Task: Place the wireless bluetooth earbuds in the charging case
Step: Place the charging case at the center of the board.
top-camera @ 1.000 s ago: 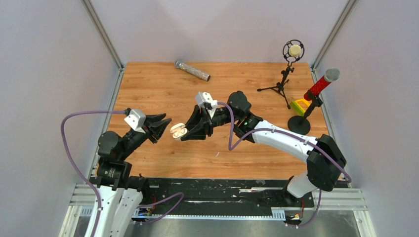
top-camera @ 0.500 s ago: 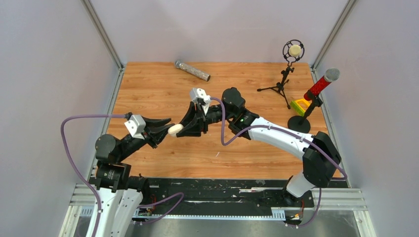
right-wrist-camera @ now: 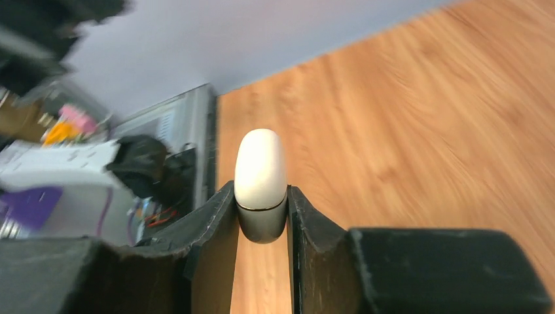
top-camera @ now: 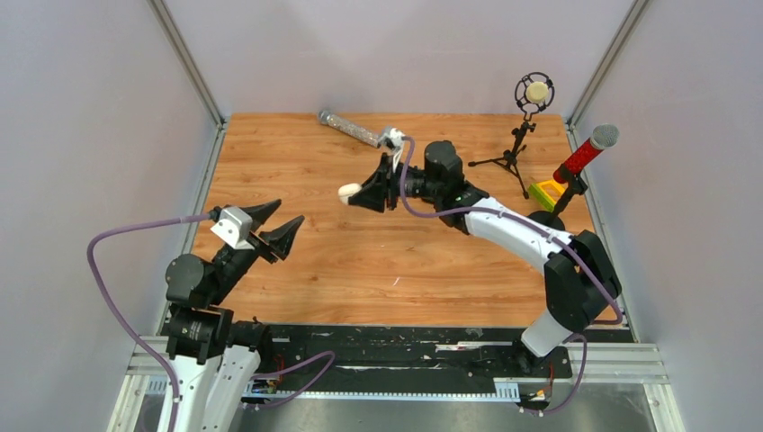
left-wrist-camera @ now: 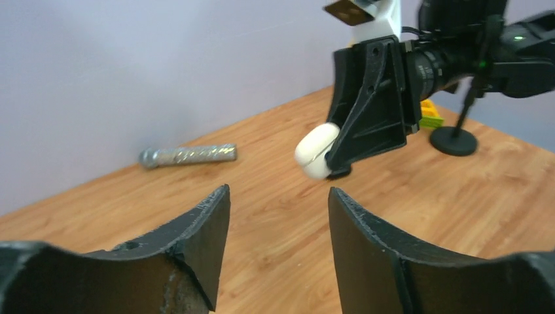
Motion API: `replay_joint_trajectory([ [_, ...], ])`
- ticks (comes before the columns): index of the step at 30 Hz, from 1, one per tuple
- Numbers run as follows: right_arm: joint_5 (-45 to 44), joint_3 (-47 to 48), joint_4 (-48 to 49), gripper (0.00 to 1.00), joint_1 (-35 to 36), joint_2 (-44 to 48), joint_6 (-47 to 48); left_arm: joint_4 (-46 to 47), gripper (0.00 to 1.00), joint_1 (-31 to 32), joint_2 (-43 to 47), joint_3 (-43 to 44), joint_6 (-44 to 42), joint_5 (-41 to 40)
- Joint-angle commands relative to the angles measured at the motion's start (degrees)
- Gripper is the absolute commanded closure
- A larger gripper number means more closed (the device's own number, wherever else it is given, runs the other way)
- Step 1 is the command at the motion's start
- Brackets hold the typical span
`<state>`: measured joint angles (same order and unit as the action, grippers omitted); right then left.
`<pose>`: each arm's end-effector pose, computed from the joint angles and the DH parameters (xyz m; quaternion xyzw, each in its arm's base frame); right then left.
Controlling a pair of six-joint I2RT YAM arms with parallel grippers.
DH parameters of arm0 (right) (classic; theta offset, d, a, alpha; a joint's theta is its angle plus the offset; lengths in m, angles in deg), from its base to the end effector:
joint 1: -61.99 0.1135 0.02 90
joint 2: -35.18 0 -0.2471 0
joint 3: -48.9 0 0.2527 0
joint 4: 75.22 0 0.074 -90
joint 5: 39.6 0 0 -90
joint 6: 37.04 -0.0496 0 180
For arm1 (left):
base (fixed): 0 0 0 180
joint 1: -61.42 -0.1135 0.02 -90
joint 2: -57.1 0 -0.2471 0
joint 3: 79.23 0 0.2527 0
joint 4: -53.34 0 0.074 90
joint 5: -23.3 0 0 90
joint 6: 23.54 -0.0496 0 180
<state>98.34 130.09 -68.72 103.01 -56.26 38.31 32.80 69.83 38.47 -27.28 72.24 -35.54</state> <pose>0.2639 0.2784 0.3085 -0.4225 0.5860 0.5539 0.4139 0.1056 -0.0416 0.3570 0.2236 0.5961 -0.2593 0.7262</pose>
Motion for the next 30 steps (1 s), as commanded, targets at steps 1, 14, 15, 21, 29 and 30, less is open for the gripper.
replay_joint_trajectory([
  [1, -14.5, -1.3, -9.5, 1.0, -6.7, -3.5, -9.4, -5.9, 0.32, -0.1, 0.3, -0.1, -3.2, -17.3],
  [14, -13.5, 6.0, -16.3, 1.0, -15.7, -23.6, -25.5, -8.7, 0.15, -0.1, 0.6, -7.6, -3.2, -21.5],
  [15, -12.9, 6.5, -16.3, 0.98, -15.8, -24.8, -25.9, -8.7, 0.15, -0.1, 0.7, -7.7, -3.3, -21.6],
  [21, -14.0, 8.3, -18.3, 0.66, -16.1, -27.7, -25.1, -7.9, 0.15, -0.1, 0.6, -8.1, -3.8, -21.6],
  [29, -19.8, 7.5, -26.9, 0.37, -16.1, -23.2, -20.4, -6.7, 0.06, -0.1, 0.6, -7.9, -4.0, -23.3],
  [30, -21.1, 6.9, -28.0, 0.36, -16.1, -21.5, -19.5, -6.6, 0.02, -0.1, 0.6, -7.8, -4.2, -23.7],
])
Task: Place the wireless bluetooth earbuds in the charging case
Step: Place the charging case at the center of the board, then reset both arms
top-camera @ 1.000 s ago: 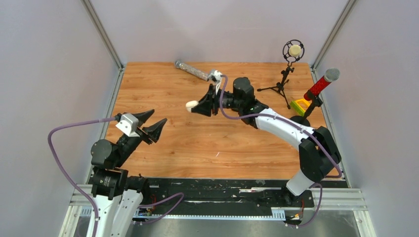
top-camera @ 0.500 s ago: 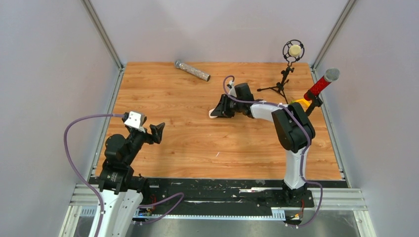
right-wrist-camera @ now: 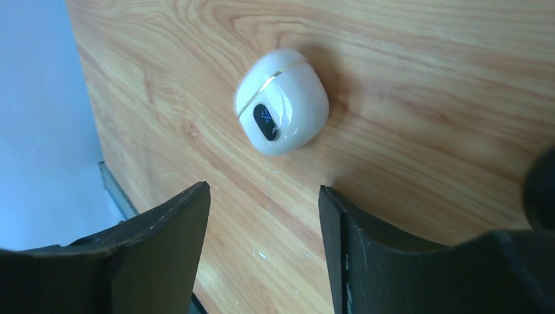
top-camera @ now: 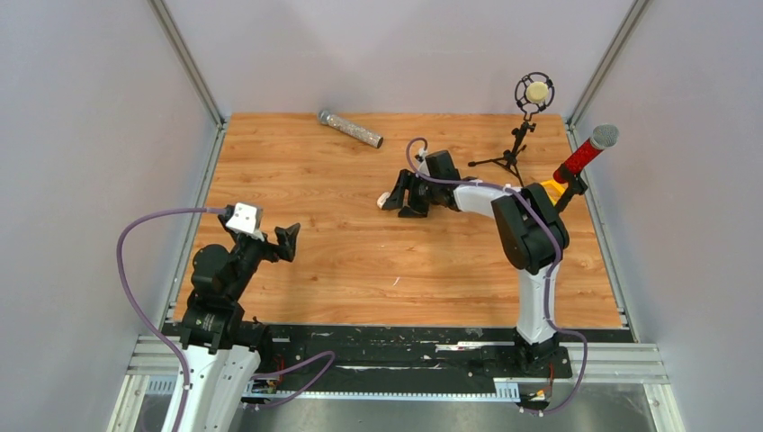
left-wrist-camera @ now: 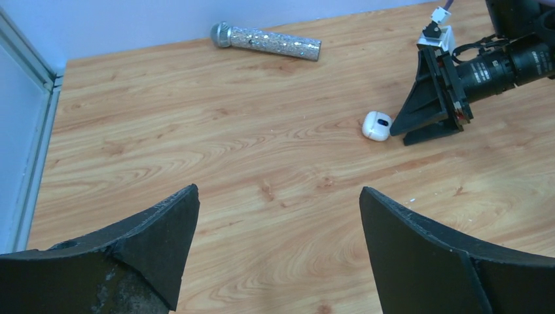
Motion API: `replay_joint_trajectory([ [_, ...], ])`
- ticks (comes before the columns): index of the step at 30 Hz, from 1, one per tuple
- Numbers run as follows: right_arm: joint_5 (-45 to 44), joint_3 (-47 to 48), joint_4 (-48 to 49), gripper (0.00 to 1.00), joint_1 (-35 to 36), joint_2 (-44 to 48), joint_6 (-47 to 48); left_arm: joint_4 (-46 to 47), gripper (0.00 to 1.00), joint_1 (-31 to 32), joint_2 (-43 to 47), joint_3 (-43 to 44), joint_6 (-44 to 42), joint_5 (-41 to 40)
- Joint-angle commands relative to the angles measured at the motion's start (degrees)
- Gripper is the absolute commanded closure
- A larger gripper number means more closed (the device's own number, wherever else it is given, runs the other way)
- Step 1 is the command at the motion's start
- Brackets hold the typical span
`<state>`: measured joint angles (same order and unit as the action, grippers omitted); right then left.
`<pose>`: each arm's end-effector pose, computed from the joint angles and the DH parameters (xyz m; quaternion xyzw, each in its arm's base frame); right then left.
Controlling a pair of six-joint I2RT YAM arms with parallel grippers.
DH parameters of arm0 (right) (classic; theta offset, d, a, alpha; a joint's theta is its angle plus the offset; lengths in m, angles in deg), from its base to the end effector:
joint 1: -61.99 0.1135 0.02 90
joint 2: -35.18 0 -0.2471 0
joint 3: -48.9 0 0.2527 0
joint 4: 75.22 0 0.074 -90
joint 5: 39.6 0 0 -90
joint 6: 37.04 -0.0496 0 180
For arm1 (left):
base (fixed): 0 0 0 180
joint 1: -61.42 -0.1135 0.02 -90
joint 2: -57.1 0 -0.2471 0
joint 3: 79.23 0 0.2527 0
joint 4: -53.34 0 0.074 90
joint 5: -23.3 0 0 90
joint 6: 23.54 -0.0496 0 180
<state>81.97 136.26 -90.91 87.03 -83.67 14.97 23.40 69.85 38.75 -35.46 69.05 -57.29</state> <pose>0.3820 0.2071 0.1127 0.0024 0.9014 0.3995 0.1671 0.1336 -0.0280 0.2901 0.0929 0.7282 -0.1249 0.6675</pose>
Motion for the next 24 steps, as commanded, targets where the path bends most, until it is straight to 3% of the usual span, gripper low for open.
replay_joint_trajectory([
  [1, -6.2, -0.1, -6.9, 0.35, -0.2, 7.8, 4.8, 3.3, 0.01, -0.1, 0.3, 0.5, -1.2, -3.1],
  [4, -11.5, -3.2, -8.9, 0.31, -0.2, 15.1, 7.8, 4.0, 0.0, -0.1, 0.1, 0.3, -1.2, -6.7],
  [13, -31.0, -14.4, -5.7, 0.02, -1.0, 37.1, 21.9, 13.9, 0.0, -0.2, 0.6, -8.8, -7.0, -11.3],
  [18, -42.0, -20.6, -3.5, 0.0, -1.4, 43.0, 21.9, 21.6, 0.0, -1.1, 0.0, -14.9, -7.0, -21.0],
  [24, -46.8, -30.1, 4.0, 0.0, -3.6, 49.3, 21.0, 29.3, 0.0, -1.2, -5.0, -20.4, -8.1, -25.9],
])
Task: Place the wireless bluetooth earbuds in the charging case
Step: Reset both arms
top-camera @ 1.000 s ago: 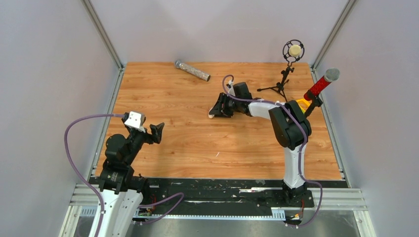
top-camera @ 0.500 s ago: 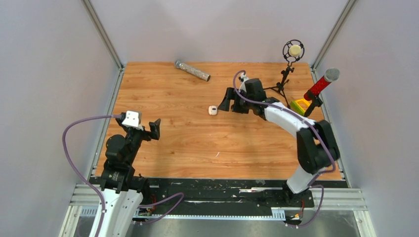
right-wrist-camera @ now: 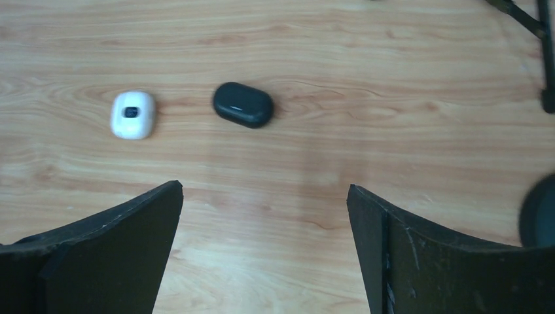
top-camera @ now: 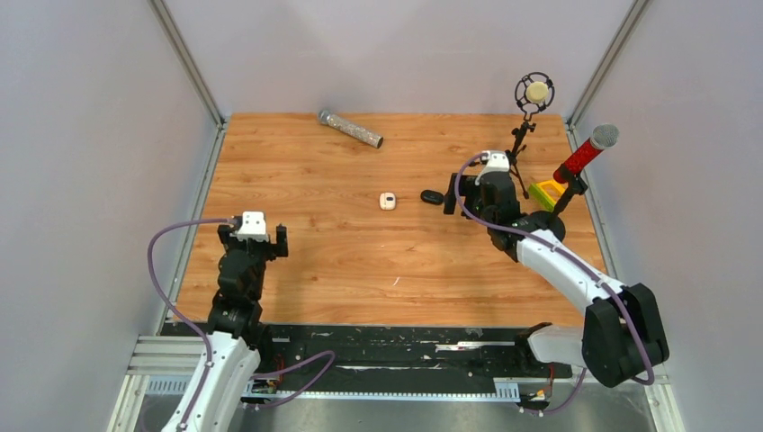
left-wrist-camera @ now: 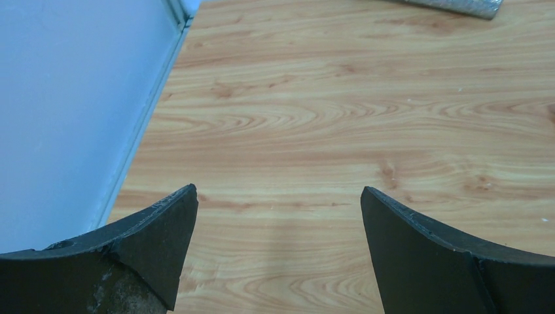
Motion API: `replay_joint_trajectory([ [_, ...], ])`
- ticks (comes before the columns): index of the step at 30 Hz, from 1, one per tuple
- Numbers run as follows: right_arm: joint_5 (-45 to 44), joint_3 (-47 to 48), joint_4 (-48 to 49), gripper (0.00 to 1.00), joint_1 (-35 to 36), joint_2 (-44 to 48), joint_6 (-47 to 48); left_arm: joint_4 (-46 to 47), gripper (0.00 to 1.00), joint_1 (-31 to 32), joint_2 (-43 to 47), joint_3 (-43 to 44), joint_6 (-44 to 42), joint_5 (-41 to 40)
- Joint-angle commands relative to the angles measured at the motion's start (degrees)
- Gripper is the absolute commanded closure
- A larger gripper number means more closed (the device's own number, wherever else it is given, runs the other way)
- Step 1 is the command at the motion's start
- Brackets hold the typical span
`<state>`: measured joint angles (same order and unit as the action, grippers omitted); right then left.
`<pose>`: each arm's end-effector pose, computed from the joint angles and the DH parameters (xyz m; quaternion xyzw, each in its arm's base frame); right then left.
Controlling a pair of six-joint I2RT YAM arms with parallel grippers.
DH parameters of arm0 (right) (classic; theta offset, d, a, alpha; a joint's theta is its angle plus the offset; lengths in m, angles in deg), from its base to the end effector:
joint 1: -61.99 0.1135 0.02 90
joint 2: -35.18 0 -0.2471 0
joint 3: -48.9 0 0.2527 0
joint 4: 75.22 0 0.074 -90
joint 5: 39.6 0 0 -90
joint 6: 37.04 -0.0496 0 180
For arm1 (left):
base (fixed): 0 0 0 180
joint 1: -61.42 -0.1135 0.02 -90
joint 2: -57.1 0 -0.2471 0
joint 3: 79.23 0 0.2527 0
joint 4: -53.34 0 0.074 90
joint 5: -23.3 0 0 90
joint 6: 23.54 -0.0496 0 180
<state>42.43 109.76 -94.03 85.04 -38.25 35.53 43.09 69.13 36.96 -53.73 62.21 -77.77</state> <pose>0.2799 0.1116 0.2312 -0.0087 0.8705 0.1121 0.4792 0.1616 -0.0123 0.2117 0.0115 0.7360 0.0507 0.6750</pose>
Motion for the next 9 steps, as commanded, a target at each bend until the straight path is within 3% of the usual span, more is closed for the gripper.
replay_joint_trajectory([
  [1, -8.3, -4.3, 7.4, 0.0, -2.2, 4.1, 0.1, 9.9, 0.0, -0.5, -3.8, -2.6, -0.9, -5.3],
  [9, -13.6, -7.4, 9.0, 0.0, -6.4, 4.4, -1.7, 9.9, 0.0, -0.5, -6.5, -3.6, 1.5, -2.9],
])
